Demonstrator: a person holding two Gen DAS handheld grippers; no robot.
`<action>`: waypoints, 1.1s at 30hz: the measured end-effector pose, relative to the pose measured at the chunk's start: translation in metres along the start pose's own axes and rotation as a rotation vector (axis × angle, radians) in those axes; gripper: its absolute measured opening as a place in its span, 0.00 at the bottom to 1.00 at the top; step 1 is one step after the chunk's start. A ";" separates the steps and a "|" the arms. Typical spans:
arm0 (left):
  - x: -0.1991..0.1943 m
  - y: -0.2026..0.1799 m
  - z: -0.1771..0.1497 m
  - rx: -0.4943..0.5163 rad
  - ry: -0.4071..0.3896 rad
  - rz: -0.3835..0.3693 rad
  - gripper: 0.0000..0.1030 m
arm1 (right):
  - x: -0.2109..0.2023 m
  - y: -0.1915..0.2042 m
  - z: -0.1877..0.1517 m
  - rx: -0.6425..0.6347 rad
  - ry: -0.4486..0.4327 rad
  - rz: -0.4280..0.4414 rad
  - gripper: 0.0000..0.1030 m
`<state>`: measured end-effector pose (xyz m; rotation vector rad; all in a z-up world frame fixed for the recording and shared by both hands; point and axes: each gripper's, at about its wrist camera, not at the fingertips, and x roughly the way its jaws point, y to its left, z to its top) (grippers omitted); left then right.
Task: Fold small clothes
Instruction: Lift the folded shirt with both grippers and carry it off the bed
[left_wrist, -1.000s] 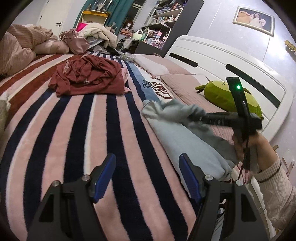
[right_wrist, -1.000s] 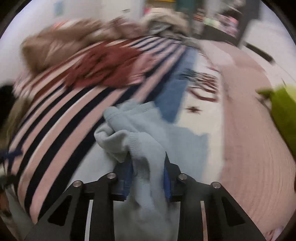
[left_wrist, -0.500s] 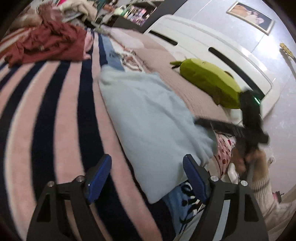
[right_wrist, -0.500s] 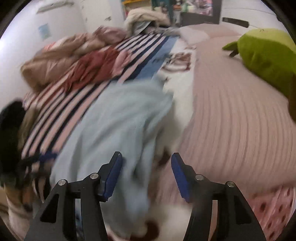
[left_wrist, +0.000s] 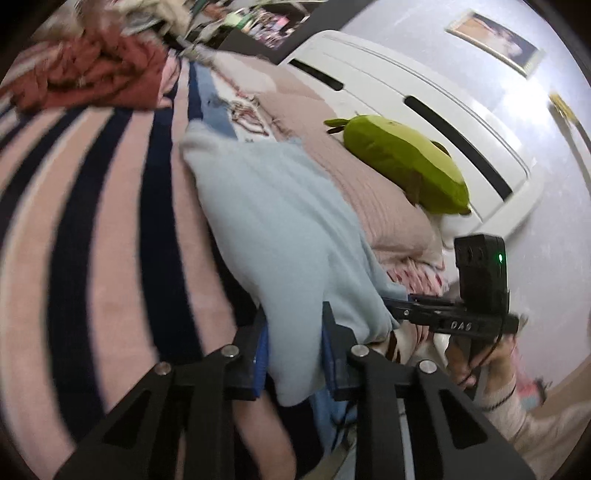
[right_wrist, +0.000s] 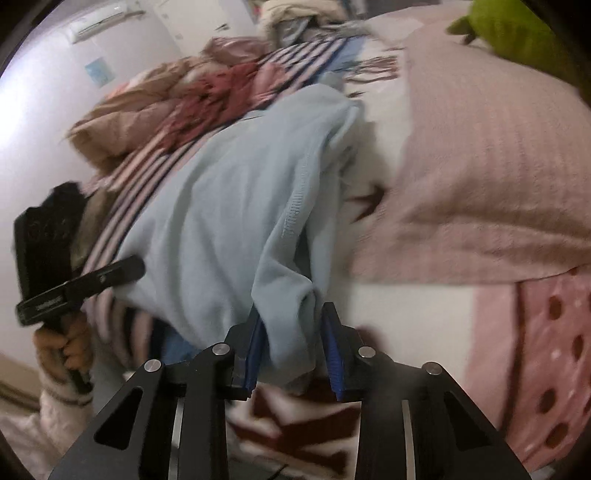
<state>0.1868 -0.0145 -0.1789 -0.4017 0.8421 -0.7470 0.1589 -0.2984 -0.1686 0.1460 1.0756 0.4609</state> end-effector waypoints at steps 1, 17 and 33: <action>-0.009 -0.001 -0.003 0.012 0.010 0.008 0.20 | 0.000 0.008 -0.005 -0.013 0.018 0.048 0.22; -0.026 0.045 0.036 -0.002 0.136 0.016 0.67 | 0.014 -0.008 0.046 0.066 0.065 0.231 0.69; -0.026 0.023 0.086 -0.001 0.082 -0.004 0.13 | 0.035 0.019 0.072 0.076 0.002 0.431 0.22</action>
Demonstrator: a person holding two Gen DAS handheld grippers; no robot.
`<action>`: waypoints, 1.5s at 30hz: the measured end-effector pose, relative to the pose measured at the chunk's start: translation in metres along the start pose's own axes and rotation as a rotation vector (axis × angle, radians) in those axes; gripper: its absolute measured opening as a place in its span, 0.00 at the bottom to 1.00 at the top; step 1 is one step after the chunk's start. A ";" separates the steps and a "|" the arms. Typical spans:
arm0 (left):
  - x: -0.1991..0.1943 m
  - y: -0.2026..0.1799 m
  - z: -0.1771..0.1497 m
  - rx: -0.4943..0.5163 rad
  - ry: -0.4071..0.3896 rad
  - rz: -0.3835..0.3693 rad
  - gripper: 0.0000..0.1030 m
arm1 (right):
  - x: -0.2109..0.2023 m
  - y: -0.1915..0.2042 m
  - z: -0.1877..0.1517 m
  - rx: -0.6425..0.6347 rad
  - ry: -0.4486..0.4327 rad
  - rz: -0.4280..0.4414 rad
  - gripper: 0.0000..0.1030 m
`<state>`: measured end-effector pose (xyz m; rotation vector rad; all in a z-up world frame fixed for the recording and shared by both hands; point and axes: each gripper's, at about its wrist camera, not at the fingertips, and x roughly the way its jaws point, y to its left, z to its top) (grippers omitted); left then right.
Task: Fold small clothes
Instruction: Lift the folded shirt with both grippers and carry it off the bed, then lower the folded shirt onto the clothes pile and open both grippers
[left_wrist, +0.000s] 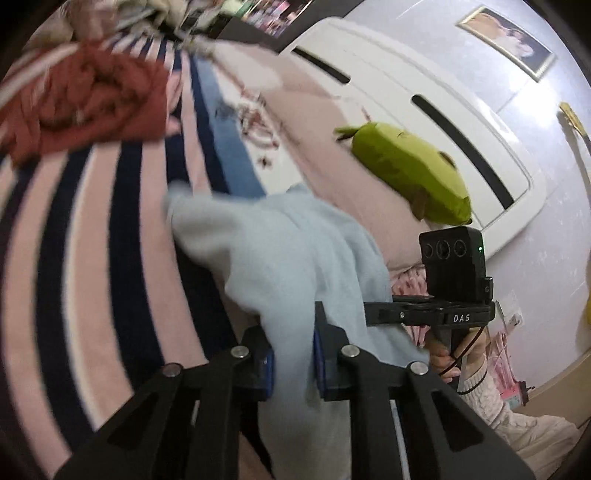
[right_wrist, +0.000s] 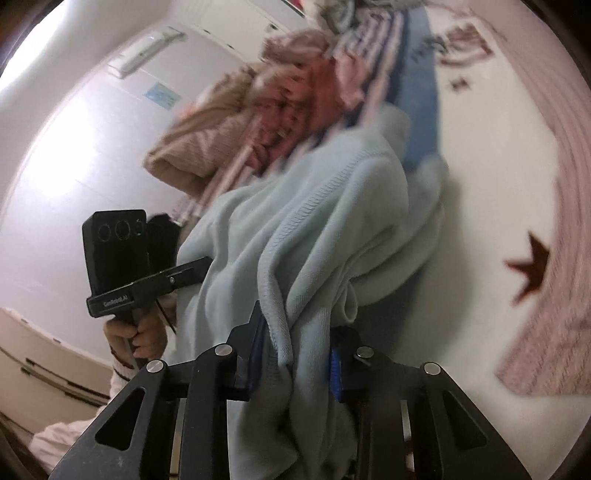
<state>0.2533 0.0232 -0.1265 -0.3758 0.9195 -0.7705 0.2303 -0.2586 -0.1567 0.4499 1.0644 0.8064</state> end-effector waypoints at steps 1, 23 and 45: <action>-0.013 -0.003 0.005 0.012 -0.016 0.011 0.13 | 0.000 0.012 0.004 -0.020 -0.015 0.015 0.22; -0.377 -0.020 0.012 0.078 -0.388 0.562 0.13 | 0.146 0.340 0.085 -0.398 -0.003 0.365 0.22; -0.439 0.209 -0.048 -0.357 -0.297 0.663 0.30 | 0.350 0.393 0.090 -0.388 0.245 0.128 0.27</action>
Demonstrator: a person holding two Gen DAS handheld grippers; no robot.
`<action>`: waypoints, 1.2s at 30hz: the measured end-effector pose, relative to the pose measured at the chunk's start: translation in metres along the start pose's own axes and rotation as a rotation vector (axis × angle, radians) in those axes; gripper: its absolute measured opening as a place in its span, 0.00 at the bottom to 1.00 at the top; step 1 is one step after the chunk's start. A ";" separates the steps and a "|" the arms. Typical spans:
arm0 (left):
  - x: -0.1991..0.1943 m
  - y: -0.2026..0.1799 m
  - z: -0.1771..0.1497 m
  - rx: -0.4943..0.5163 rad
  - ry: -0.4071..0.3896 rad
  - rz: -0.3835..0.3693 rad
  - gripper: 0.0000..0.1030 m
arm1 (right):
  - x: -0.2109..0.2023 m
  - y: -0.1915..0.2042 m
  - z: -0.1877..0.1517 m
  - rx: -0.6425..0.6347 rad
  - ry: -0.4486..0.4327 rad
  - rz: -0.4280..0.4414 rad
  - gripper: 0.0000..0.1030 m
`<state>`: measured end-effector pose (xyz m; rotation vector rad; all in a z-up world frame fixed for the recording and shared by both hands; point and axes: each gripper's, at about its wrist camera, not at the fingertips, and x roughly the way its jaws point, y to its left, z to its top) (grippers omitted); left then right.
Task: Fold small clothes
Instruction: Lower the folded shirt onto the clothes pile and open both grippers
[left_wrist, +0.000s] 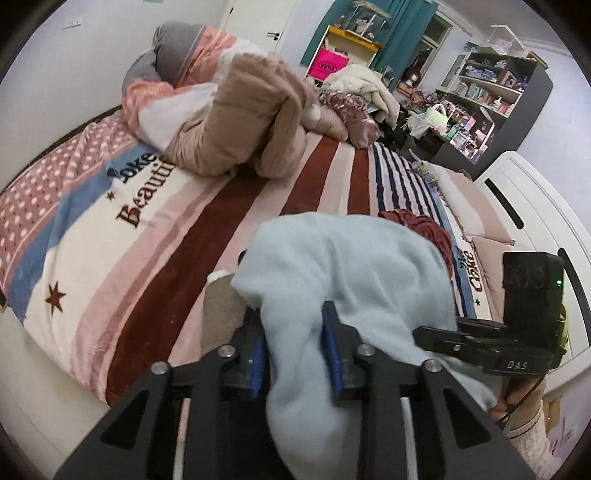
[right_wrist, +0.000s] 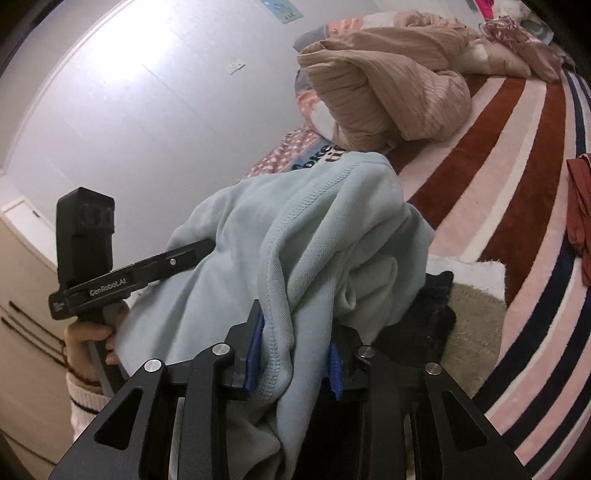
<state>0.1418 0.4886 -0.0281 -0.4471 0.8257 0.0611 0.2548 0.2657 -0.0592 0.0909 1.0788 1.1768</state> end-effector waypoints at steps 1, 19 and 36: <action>0.001 0.001 -0.001 -0.005 0.002 -0.003 0.32 | -0.001 0.000 0.000 -0.007 0.000 -0.007 0.31; -0.049 -0.046 -0.006 0.046 -0.126 0.095 0.67 | -0.070 0.005 -0.013 -0.044 -0.072 -0.058 0.57; -0.066 -0.239 -0.118 0.279 -0.319 0.055 0.72 | -0.223 -0.009 -0.153 -0.236 -0.264 -0.317 0.82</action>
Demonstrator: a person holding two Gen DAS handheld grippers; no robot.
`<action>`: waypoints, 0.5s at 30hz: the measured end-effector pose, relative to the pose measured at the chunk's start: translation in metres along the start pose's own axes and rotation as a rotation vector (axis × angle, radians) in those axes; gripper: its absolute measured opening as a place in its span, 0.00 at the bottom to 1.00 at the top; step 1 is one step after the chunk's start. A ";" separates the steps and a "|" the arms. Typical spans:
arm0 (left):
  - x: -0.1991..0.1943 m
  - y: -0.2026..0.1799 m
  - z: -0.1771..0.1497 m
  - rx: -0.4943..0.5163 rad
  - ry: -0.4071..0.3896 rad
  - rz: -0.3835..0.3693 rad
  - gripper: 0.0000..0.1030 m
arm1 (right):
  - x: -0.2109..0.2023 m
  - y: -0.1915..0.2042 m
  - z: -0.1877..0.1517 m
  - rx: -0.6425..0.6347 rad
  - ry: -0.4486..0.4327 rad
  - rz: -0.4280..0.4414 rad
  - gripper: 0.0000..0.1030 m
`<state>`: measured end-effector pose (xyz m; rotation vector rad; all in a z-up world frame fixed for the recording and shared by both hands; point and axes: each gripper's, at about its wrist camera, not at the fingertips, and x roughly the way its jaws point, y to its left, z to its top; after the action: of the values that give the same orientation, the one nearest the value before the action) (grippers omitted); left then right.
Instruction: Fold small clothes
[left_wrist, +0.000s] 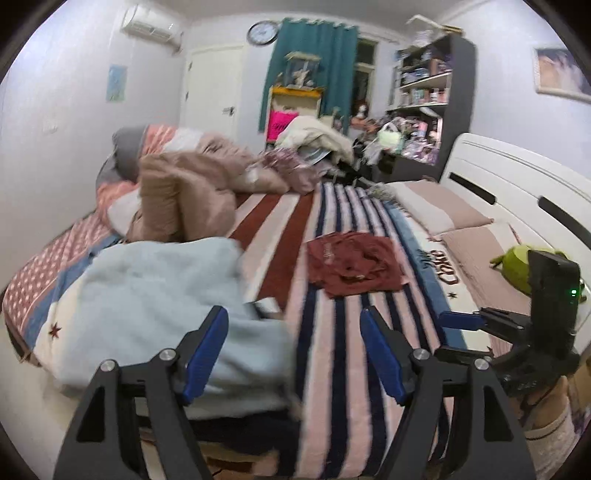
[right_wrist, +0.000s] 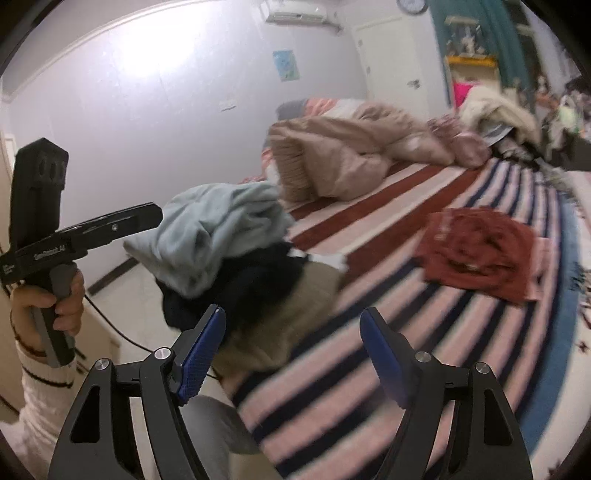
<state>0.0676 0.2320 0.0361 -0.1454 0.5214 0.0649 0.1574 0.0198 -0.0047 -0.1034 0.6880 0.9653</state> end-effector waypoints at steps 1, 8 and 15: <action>-0.002 -0.016 -0.006 0.007 -0.027 -0.006 0.74 | -0.012 -0.004 -0.008 -0.001 -0.018 -0.019 0.87; -0.009 -0.110 -0.052 0.048 -0.256 -0.038 0.93 | -0.110 -0.039 -0.081 0.001 -0.182 -0.290 0.89; -0.007 -0.170 -0.082 0.106 -0.379 -0.006 0.99 | -0.175 -0.026 -0.136 -0.095 -0.363 -0.596 1.00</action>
<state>0.0375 0.0515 -0.0101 -0.0291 0.1455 0.0574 0.0451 -0.1728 -0.0151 -0.1984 0.2459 0.4229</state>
